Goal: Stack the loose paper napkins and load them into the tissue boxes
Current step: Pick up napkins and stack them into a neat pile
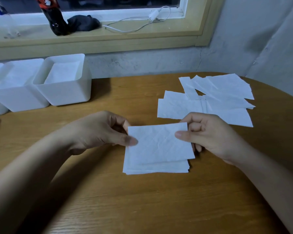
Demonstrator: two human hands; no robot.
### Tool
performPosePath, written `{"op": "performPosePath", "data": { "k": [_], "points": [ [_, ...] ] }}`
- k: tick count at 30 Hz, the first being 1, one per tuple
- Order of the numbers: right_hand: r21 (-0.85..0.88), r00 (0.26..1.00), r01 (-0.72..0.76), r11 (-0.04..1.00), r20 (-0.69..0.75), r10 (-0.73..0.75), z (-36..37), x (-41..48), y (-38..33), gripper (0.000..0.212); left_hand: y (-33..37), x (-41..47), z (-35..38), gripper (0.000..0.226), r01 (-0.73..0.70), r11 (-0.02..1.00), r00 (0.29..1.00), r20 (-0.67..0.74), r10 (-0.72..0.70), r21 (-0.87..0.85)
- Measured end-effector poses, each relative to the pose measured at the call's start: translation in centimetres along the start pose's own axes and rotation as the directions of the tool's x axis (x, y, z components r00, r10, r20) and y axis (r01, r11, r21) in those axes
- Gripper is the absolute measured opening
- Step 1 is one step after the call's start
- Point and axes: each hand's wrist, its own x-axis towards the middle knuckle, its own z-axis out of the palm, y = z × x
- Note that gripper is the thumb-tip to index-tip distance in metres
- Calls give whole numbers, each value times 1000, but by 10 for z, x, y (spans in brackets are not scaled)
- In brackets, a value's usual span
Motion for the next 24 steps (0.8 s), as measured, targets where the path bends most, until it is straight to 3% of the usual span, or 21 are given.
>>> {"op": "performPosePath", "data": {
  "k": [4,16,24],
  "points": [
    [-64,992,-70,996,101,76,3,0,2,24,-6,3,0,26,89,995,993,72,-93,50],
    [-195,992,-74,978,89,93,7,-1,-3,29,-5,8,5,28,113,969,993,-1,-116,218],
    [-292,999,-8,956,37,19,8,-2,0,35,-7,9,8,32,96,928,995,-58,-80,359]
  ]
}}
